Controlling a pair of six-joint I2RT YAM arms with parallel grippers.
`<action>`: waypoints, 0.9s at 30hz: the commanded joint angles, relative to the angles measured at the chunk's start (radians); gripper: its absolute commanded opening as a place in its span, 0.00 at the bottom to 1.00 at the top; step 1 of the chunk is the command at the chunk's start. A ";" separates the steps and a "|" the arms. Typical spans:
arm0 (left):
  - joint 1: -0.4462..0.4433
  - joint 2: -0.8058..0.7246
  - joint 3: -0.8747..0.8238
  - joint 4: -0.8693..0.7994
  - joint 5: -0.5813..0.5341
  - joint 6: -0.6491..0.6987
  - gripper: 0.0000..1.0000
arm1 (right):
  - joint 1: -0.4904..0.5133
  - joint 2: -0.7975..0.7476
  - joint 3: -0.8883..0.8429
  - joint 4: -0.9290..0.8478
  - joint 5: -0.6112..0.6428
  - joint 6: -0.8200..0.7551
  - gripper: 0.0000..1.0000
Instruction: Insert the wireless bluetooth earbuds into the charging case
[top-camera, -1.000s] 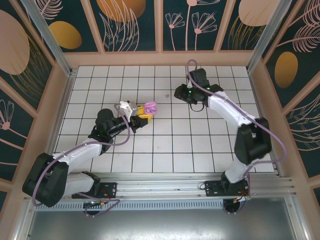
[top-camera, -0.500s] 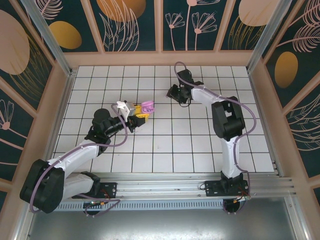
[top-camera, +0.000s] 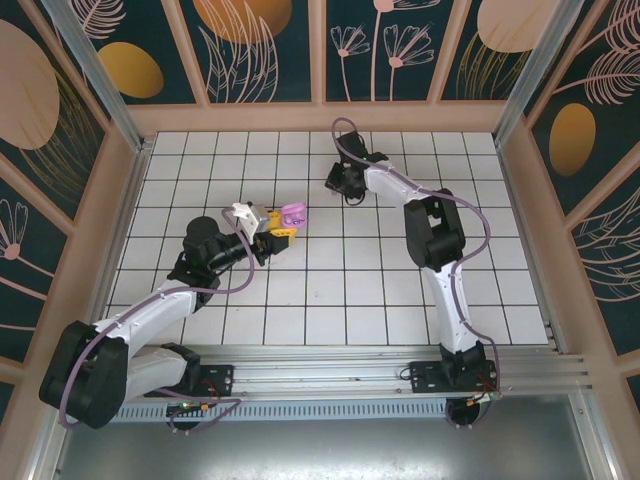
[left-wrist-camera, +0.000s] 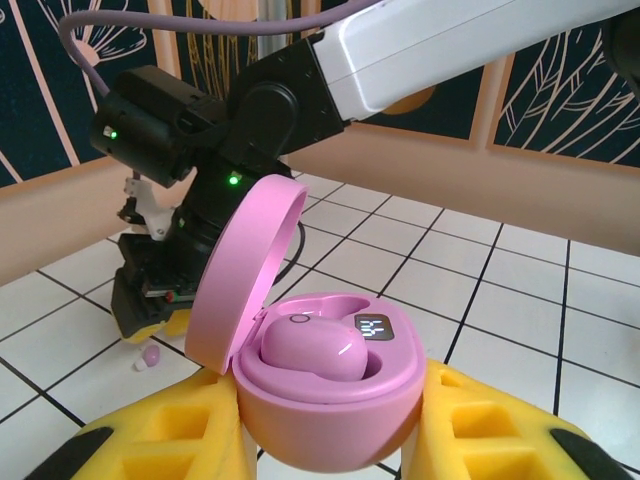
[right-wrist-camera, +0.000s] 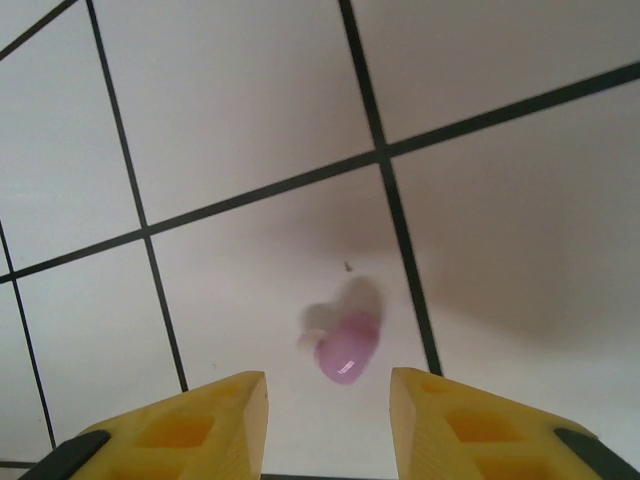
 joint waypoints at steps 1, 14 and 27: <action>0.006 -0.025 0.018 0.002 0.028 0.023 0.00 | 0.014 0.036 0.046 -0.070 0.042 0.003 0.38; 0.006 -0.045 0.012 -0.017 0.028 0.040 0.00 | 0.020 0.088 0.103 -0.086 0.061 0.016 0.36; 0.006 -0.056 0.009 -0.023 0.027 0.044 0.00 | 0.019 0.125 0.134 -0.092 0.072 0.009 0.30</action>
